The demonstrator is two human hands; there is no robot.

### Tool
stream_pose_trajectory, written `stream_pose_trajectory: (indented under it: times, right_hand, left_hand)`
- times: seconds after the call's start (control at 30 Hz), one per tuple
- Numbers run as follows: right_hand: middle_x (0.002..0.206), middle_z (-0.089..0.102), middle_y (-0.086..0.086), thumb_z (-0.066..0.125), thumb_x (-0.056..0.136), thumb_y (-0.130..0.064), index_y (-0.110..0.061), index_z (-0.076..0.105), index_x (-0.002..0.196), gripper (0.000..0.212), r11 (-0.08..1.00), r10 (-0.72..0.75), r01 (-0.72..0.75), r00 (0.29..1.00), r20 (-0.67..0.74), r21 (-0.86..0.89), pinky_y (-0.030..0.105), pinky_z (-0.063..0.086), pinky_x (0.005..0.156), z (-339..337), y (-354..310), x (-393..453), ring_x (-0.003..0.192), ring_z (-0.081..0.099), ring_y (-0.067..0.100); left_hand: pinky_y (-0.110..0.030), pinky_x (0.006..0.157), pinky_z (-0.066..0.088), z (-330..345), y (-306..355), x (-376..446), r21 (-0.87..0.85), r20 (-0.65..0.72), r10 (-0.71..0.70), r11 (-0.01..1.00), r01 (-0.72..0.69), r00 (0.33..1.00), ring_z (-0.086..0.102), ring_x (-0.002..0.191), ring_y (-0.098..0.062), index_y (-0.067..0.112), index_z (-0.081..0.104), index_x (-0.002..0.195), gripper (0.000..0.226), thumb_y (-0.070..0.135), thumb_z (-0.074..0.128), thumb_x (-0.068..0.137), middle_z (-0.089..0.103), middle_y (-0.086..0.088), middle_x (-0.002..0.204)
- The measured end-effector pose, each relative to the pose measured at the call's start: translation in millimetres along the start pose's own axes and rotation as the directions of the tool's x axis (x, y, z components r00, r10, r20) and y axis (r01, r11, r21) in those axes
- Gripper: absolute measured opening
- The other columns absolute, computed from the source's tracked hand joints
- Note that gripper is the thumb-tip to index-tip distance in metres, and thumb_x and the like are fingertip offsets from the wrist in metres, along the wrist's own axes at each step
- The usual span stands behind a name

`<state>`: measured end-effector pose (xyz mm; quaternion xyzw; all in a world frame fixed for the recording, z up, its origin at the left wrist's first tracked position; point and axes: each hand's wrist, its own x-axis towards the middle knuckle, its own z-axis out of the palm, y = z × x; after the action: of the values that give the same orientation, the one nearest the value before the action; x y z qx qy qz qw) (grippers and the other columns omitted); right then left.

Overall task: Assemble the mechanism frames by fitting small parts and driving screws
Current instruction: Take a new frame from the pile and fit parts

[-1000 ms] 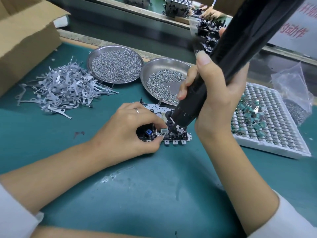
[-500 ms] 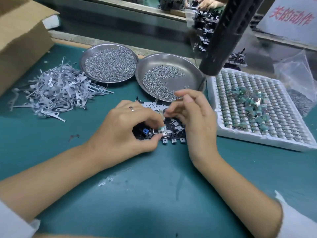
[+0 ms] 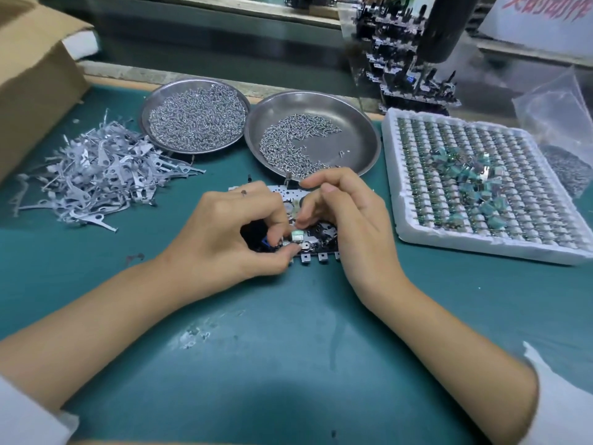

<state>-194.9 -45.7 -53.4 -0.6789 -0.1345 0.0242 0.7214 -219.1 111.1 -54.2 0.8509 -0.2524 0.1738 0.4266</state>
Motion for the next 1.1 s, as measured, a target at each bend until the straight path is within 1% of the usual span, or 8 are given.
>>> stream_pose_trajectory:
  times: [0.33, 0.4, 0.5, 0.57, 0.73, 0.83, 1.0, 1.1]
  right_hand:
    - [0.062, 0.057, 0.001, 0.041, 0.088, -0.008, -0.016, 0.058, 0.084, 0.020, 1.000, -0.006, 0.006, 1.000, 0.007, 0.008, 0.025, 0.048, 0.066, 0, 0, 0, 0.065, 0.055, 0.017]
    - [0.063, 0.058, 0.001, 0.041, 0.085, -0.012, -0.016, 0.059, 0.084, 0.019, 1.000, -0.003, 0.003, 1.000, 0.007, 0.012, 0.027, 0.048, 0.067, 0, 1, 0, 0.066, 0.055, 0.017]
    - [0.064, 0.059, 0.001, 0.040, 0.089, -0.006, -0.017, 0.059, 0.084, 0.022, 1.000, -0.015, 0.015, 1.000, 0.013, -0.001, 0.028, 0.049, 0.068, -1, 2, 0, 0.067, 0.056, 0.017]
    - [0.064, 0.059, 0.000, 0.040, 0.088, -0.006, -0.017, 0.059, 0.084, 0.022, 1.000, -0.020, 0.020, 1.000, 0.011, -0.016, 0.027, 0.049, 0.068, -1, 2, 0, 0.067, 0.056, 0.017]
    - [0.068, 0.059, 0.003, 0.039, 0.093, 0.002, -0.015, 0.060, 0.087, 0.027, 0.998, -0.041, 0.043, 0.999, 0.034, -0.038, 0.023, 0.049, 0.070, -4, 0, -1, 0.070, 0.057, 0.015]
    - [0.074, 0.062, 0.001, 0.040, 0.089, -0.007, -0.017, 0.062, 0.089, 0.024, 0.986, -0.085, 0.092, 0.995, 0.055, -0.138, 0.026, 0.049, 0.076, -4, -2, -3, 0.075, 0.060, 0.013]
    - [0.087, 0.064, -0.002, 0.056, 0.088, -0.017, -0.008, 0.066, 0.099, 0.017, 0.837, -0.252, 0.291, 0.957, 0.145, -0.464, 0.022, 0.046, 0.076, -2, -3, -15, 0.080, 0.059, 0.007]
    - [0.099, 0.065, 0.002, 0.072, 0.078, -0.039, -0.012, 0.068, 0.109, 0.040, 0.633, -0.295, 0.412, 0.911, 0.288, -0.656, 0.033, 0.047, 0.085, 5, -3, -21, 0.094, 0.058, 0.020]
  left_hand:
    - [-0.042, 0.061, 0.048, 1, 0, 0, -0.032, 0.013, -0.018, 0.999, 0.019, 1.000, 0.054, 0.065, -0.033, 0.015, 0.042, 0.057, 0.037, 0.006, 0.076, 0.068, 0.051, -0.010, 0.061]
    - [-0.034, 0.062, 0.048, 2, 0, -1, -0.054, -0.004, -0.038, 0.998, 0.037, 0.999, 0.057, 0.066, -0.035, 0.020, 0.039, 0.059, 0.039, 0.007, 0.075, 0.067, 0.050, -0.011, 0.062]
    - [-0.010, 0.066, 0.040, 4, -1, -2, -0.073, -0.011, -0.037, 0.997, 0.036, 0.999, 0.058, 0.065, -0.036, 0.022, 0.036, 0.060, 0.043, 0.005, 0.075, 0.067, 0.048, -0.015, 0.060]
    - [-0.006, 0.068, 0.039, 4, -2, -2, -0.072, -0.010, -0.039, 0.997, 0.038, 0.999, 0.059, 0.065, -0.033, 0.021, 0.038, 0.060, 0.042, 0.003, 0.075, 0.066, 0.049, -0.015, 0.061]
    - [-0.019, 0.063, 0.047, 2, -2, -4, -0.005, -0.010, -0.042, 0.999, 0.042, 0.999, 0.067, 0.071, -0.020, 0.018, 0.047, 0.062, 0.029, 0.011, 0.075, 0.069, 0.053, -0.003, 0.065]
    - [-0.024, 0.066, 0.047, 1, 2, -4, 0.060, 0.014, -0.014, 0.998, 0.013, 1.000, 0.060, 0.069, -0.018, 0.012, 0.057, 0.072, 0.020, 0.022, 0.074, 0.070, 0.059, 0.001, 0.070]
    - [-0.033, 0.073, 0.046, -7, 6, -5, 0.090, -0.062, -0.019, 0.996, 0.025, 0.998, 0.055, 0.072, -0.016, 0.010, 0.057, 0.088, 0.026, 0.030, 0.055, 0.071, 0.059, 0.005, 0.078]
    - [-0.039, 0.073, 0.045, -13, 4, -4, 0.022, -0.194, -0.048, 0.998, 0.053, 0.980, 0.053, 0.073, -0.018, 0.011, 0.054, 0.091, 0.024, 0.025, 0.045, 0.073, 0.058, 0.004, 0.079]
